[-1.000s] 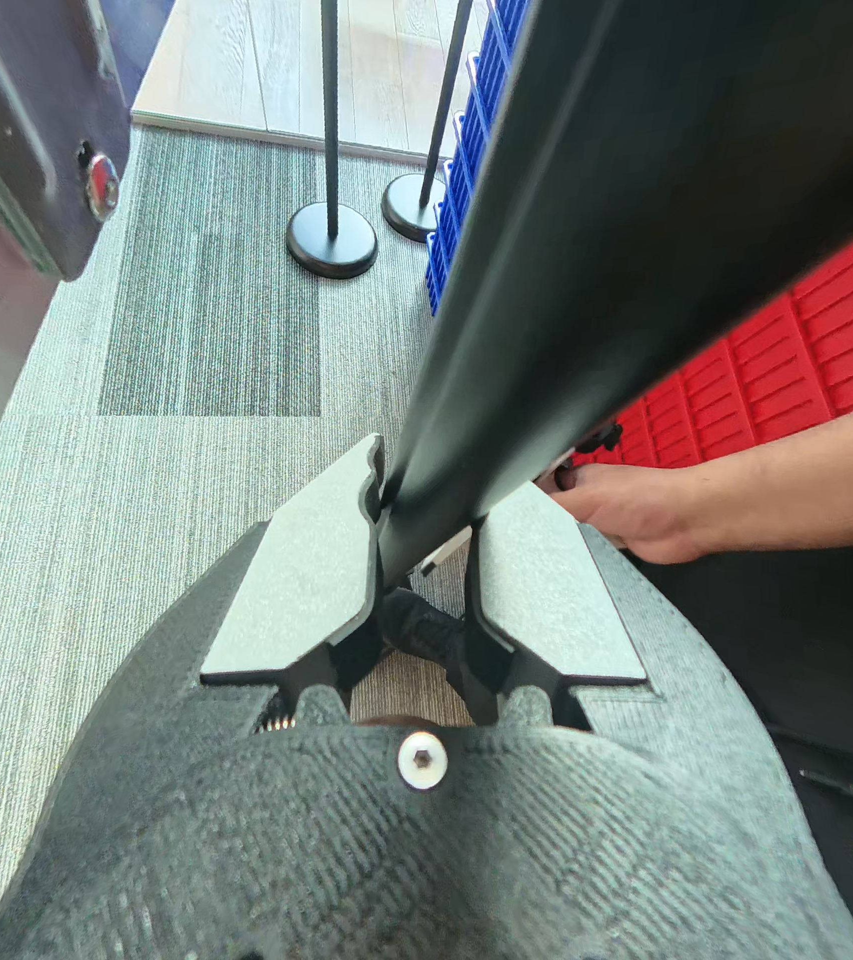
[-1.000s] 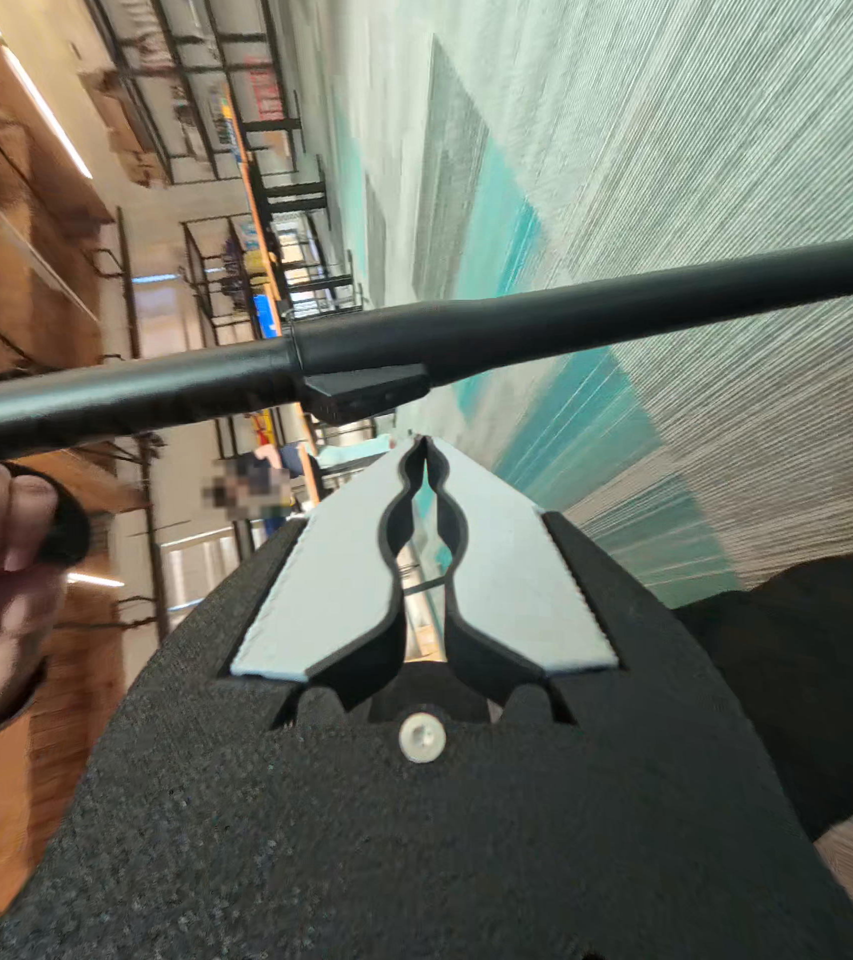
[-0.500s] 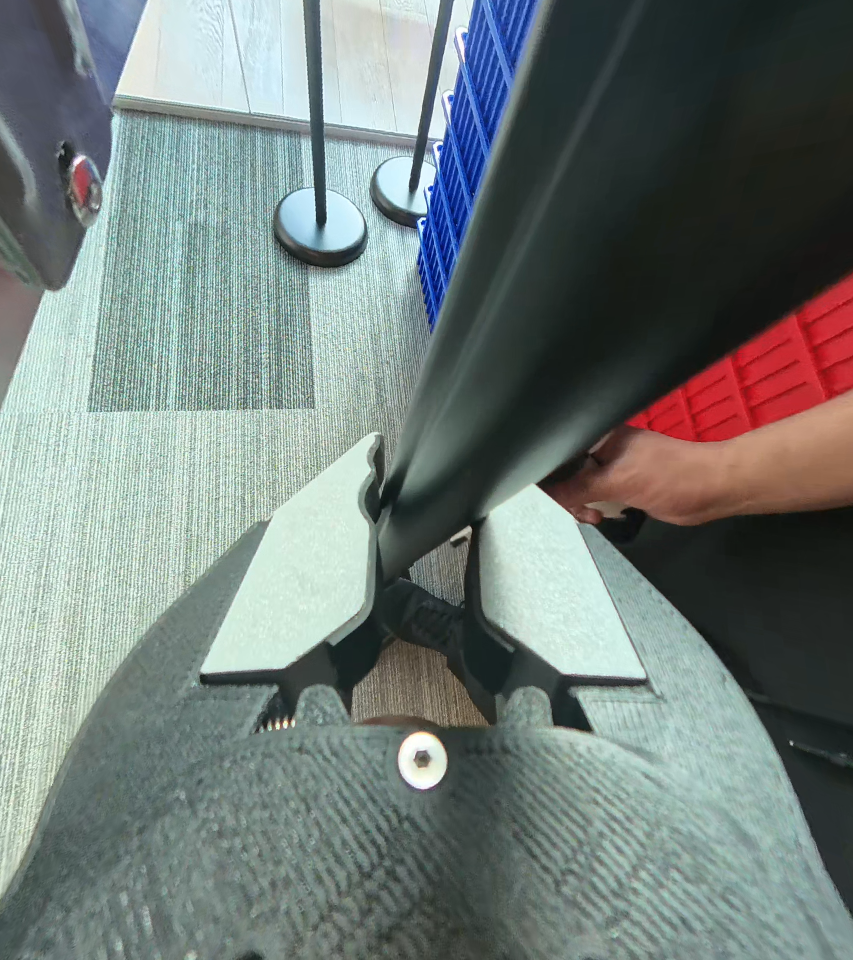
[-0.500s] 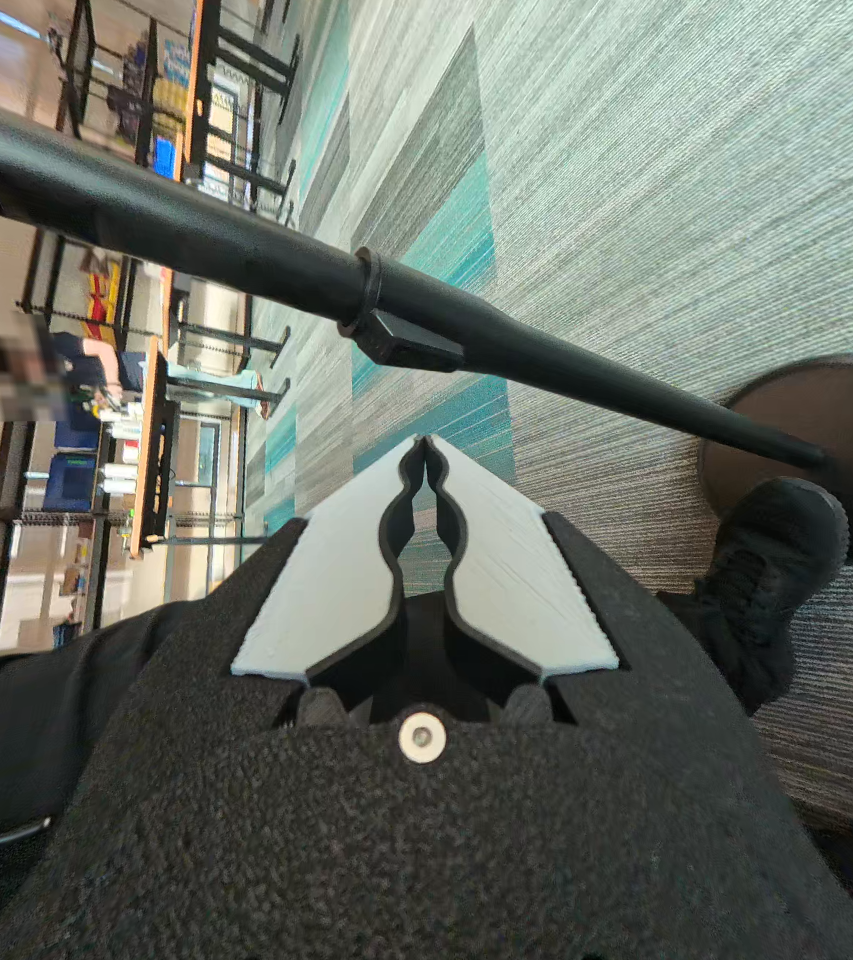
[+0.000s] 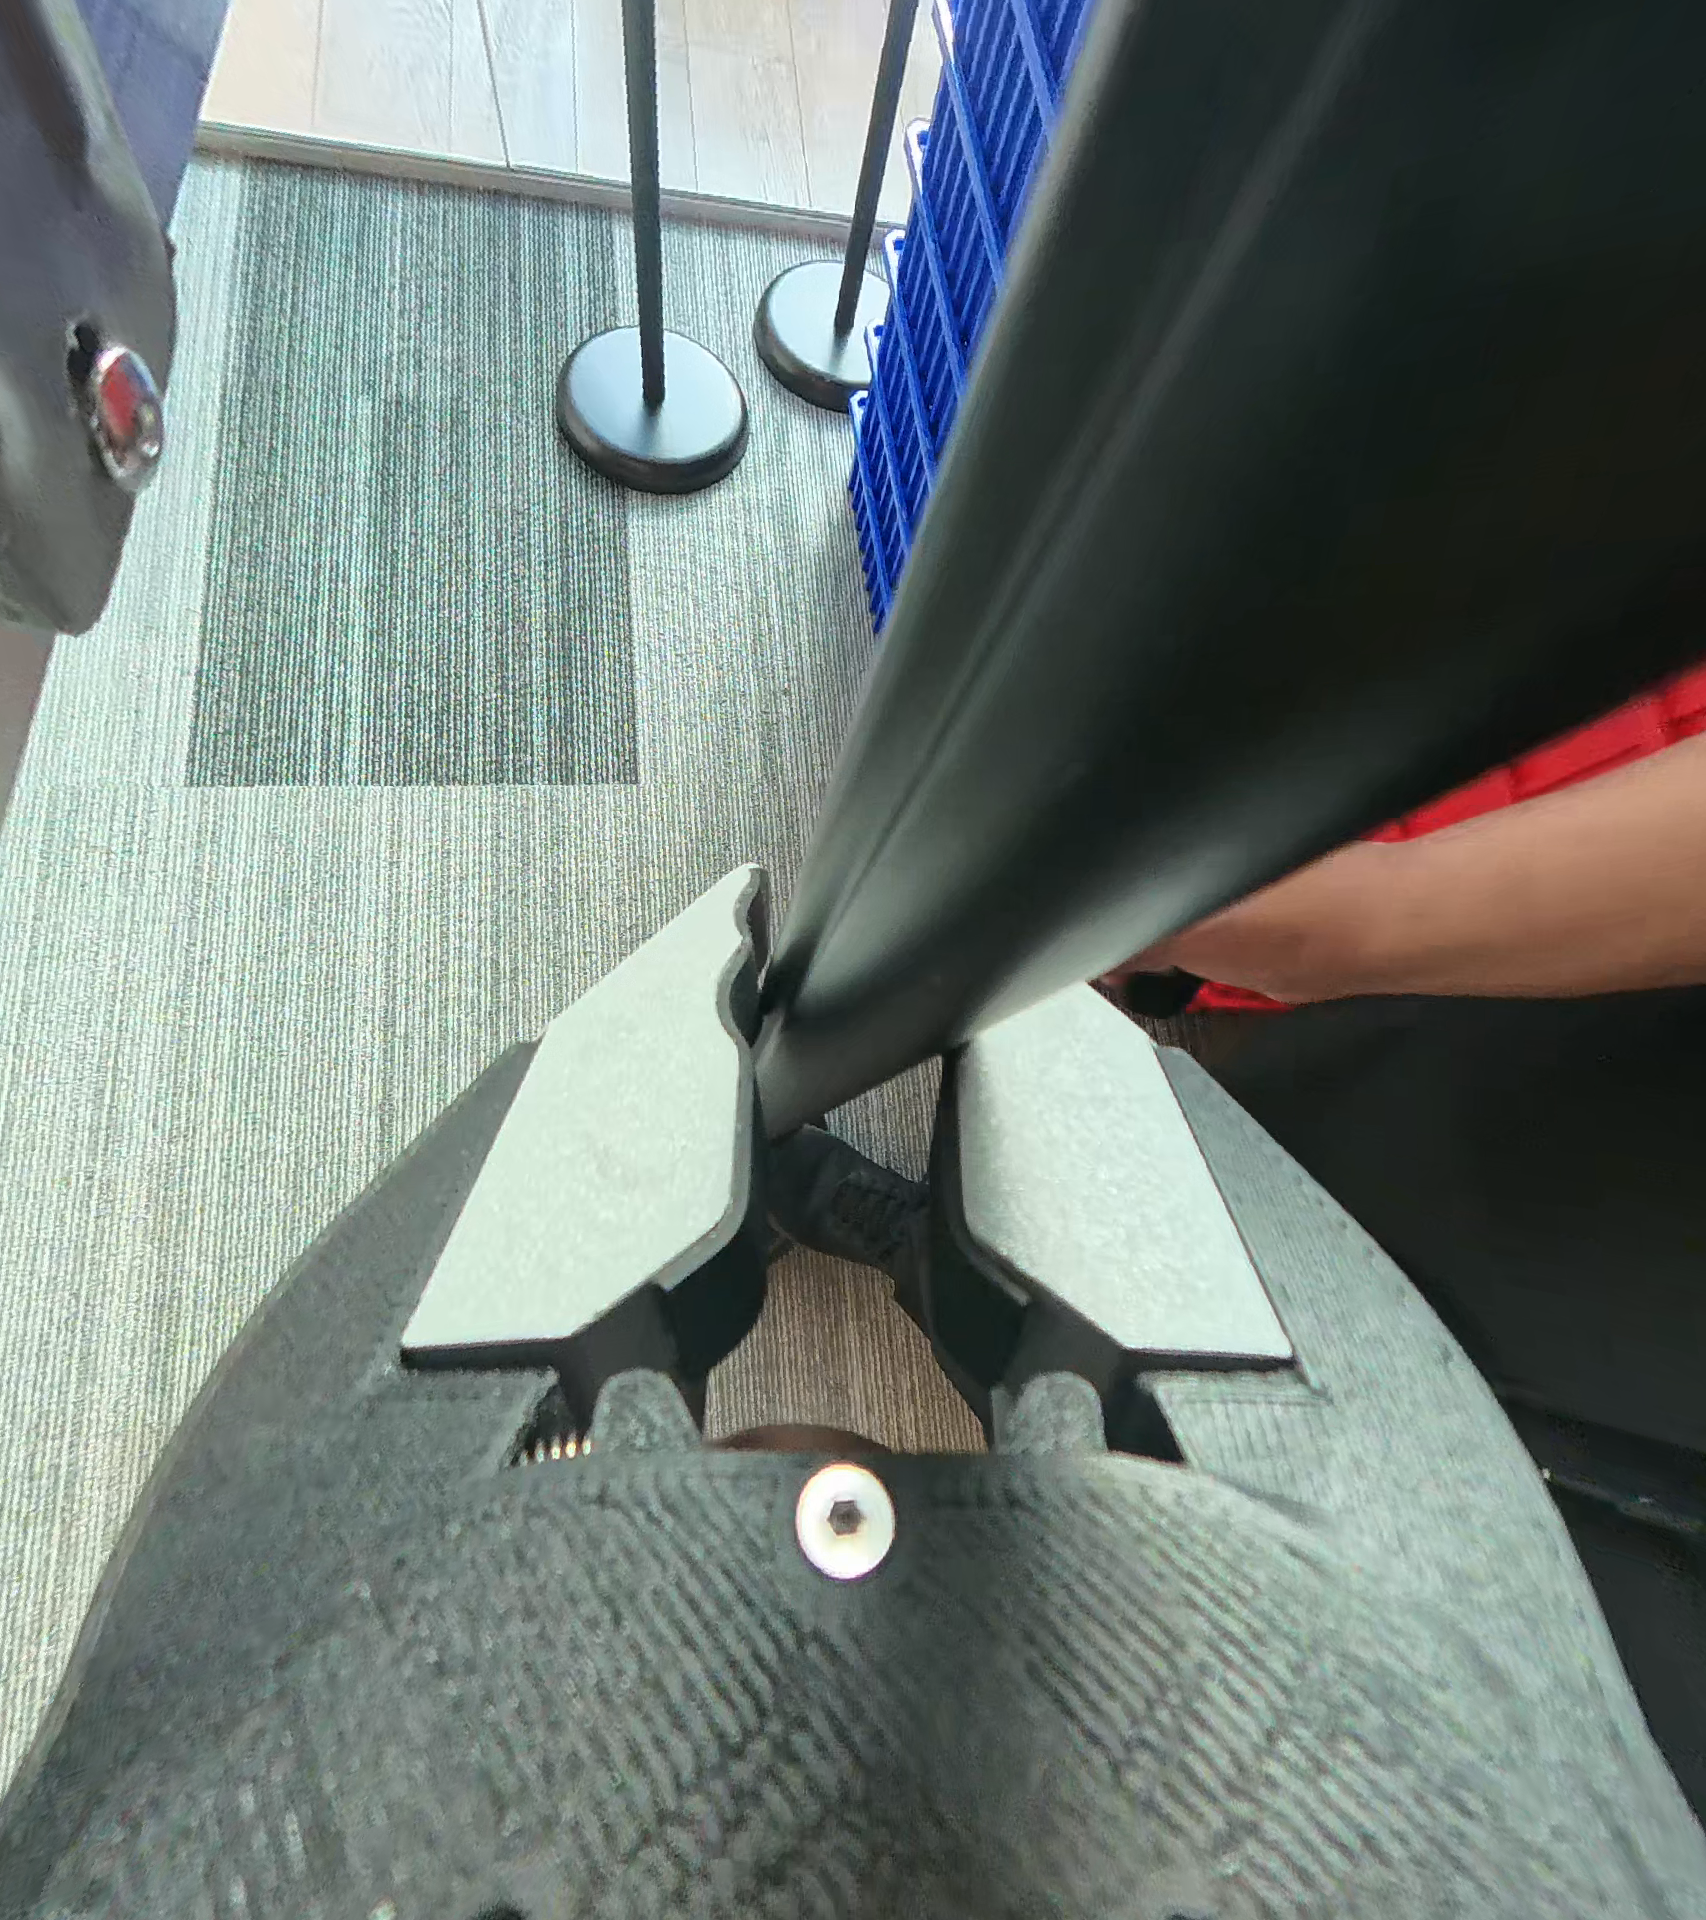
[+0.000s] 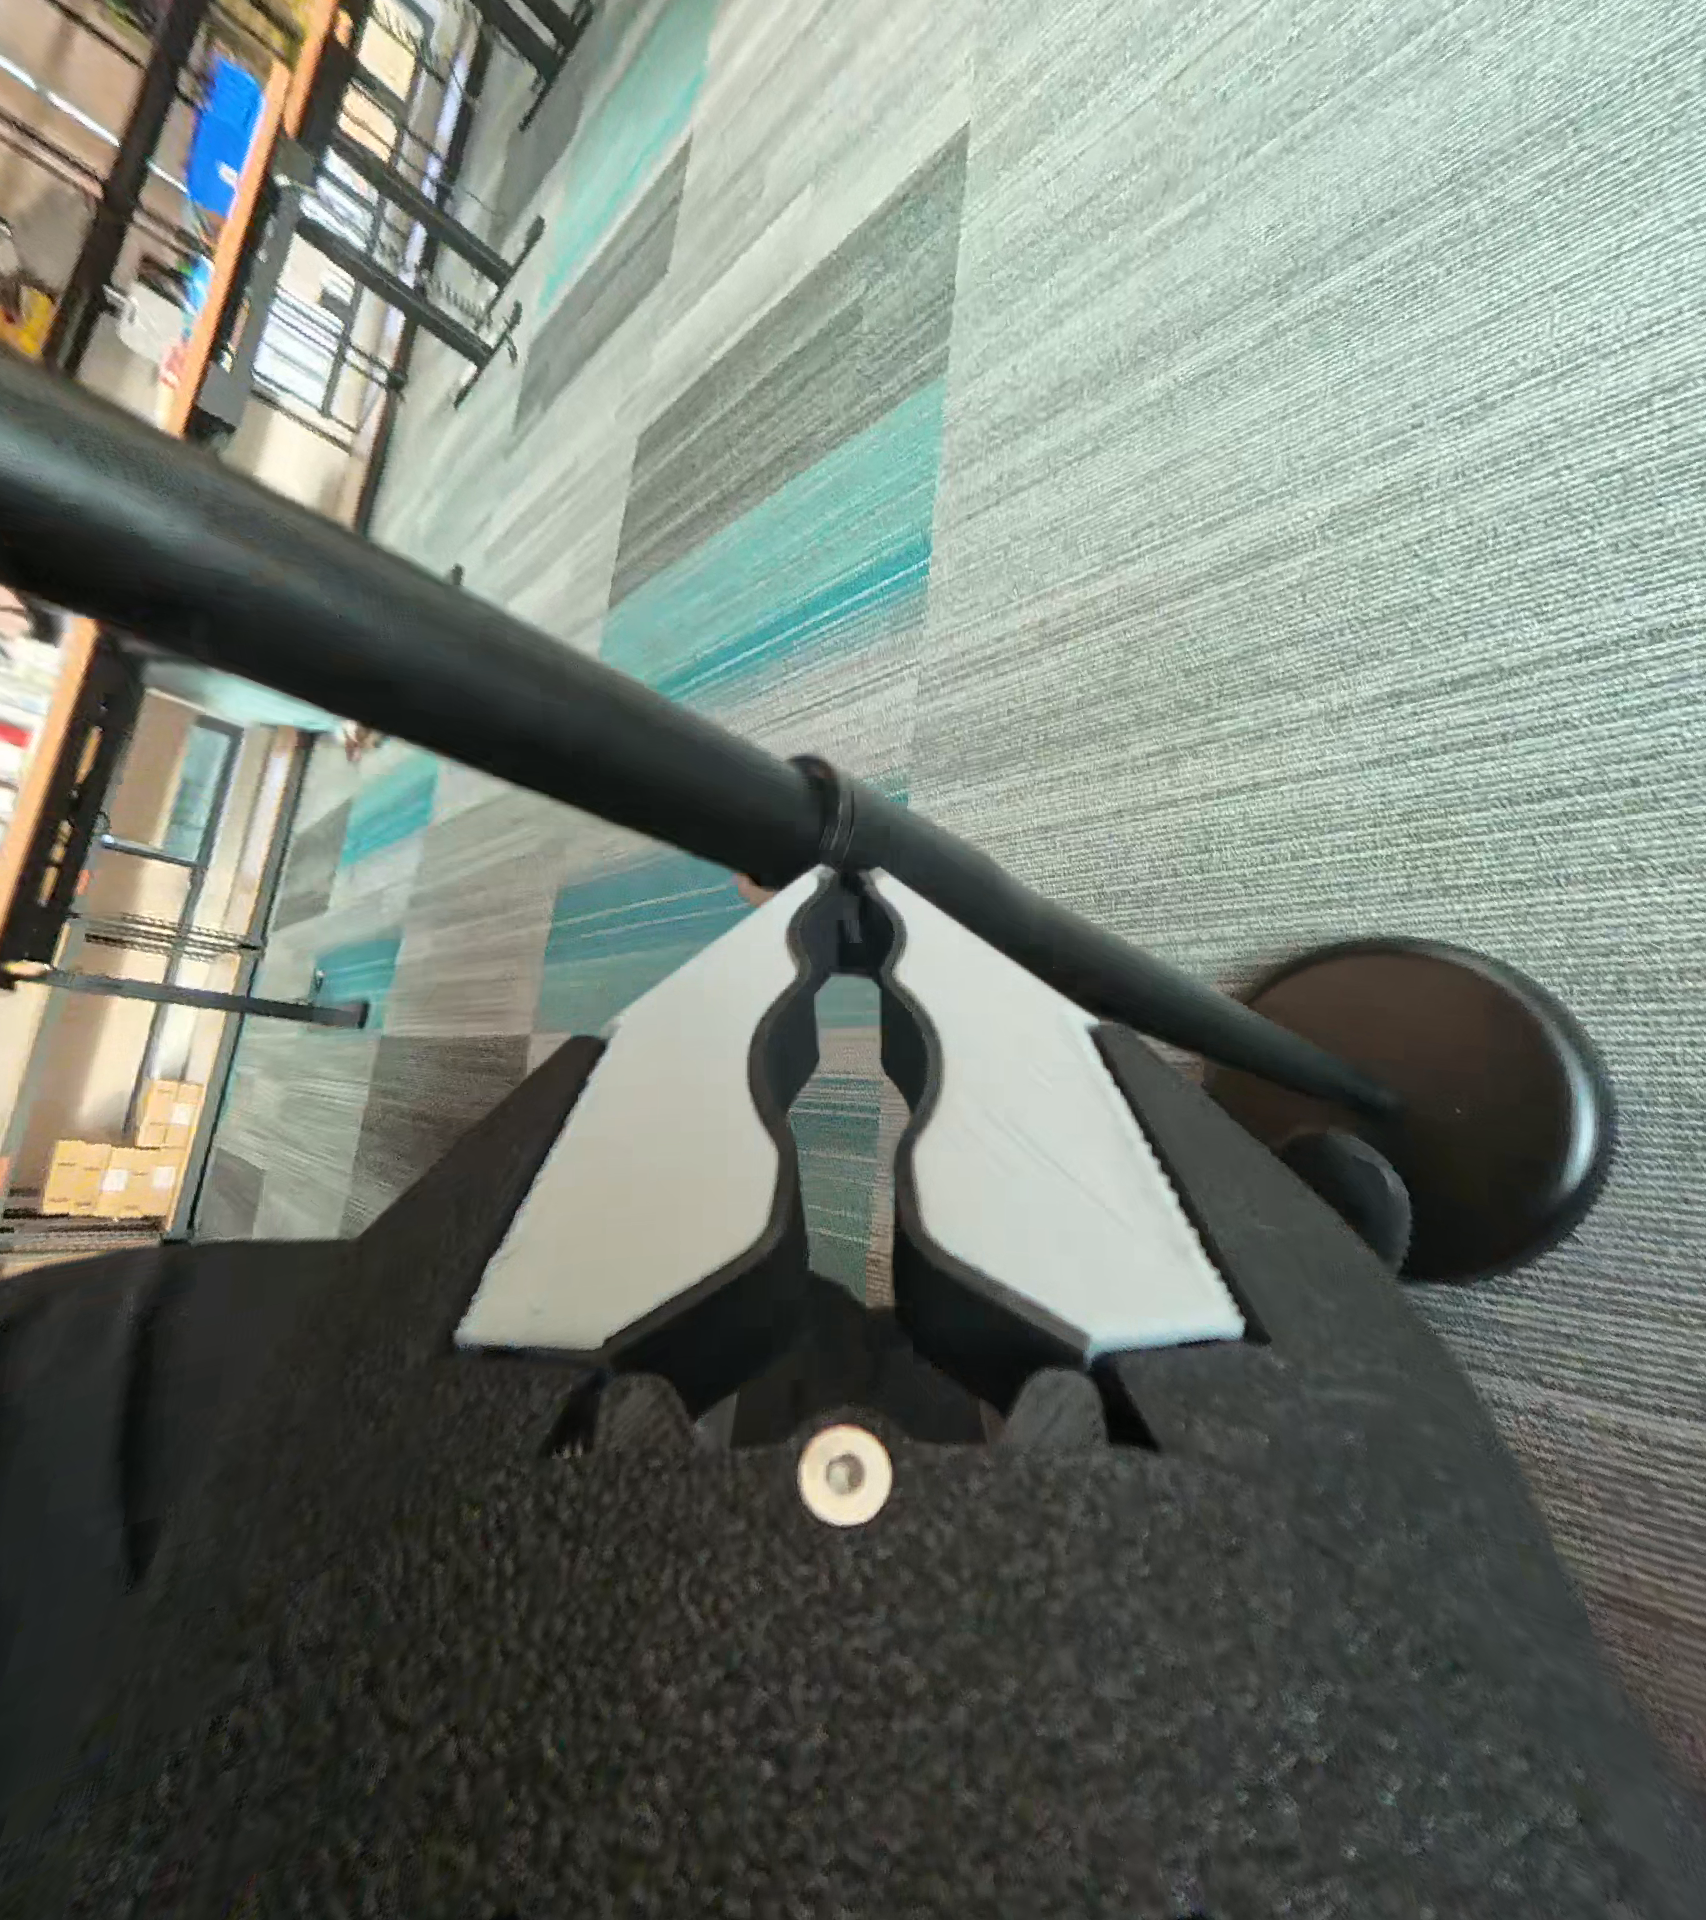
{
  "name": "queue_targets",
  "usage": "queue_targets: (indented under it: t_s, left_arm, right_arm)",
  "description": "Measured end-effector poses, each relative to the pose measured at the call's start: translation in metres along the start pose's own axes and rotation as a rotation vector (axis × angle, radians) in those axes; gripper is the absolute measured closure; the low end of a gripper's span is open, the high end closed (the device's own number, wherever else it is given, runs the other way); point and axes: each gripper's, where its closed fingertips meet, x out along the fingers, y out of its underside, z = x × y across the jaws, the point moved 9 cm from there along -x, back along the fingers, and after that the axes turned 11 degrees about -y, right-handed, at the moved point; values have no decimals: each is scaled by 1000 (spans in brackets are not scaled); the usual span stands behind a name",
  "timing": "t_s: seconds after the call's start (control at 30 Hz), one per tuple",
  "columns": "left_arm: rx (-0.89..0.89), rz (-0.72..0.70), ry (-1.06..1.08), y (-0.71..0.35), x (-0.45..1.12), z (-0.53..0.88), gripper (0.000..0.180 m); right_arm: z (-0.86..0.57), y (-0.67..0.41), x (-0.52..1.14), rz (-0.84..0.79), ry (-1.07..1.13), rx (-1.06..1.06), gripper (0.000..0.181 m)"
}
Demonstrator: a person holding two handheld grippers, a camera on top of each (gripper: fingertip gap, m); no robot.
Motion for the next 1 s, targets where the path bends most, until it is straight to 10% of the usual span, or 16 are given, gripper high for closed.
queue_targets:
  t_s: [1.0]
  left_arm:
    - [-109, -20, -26, 4, 0, 13, 148]
  right_arm:
    - [0, 3, 22, 128, -12, -9, 181]
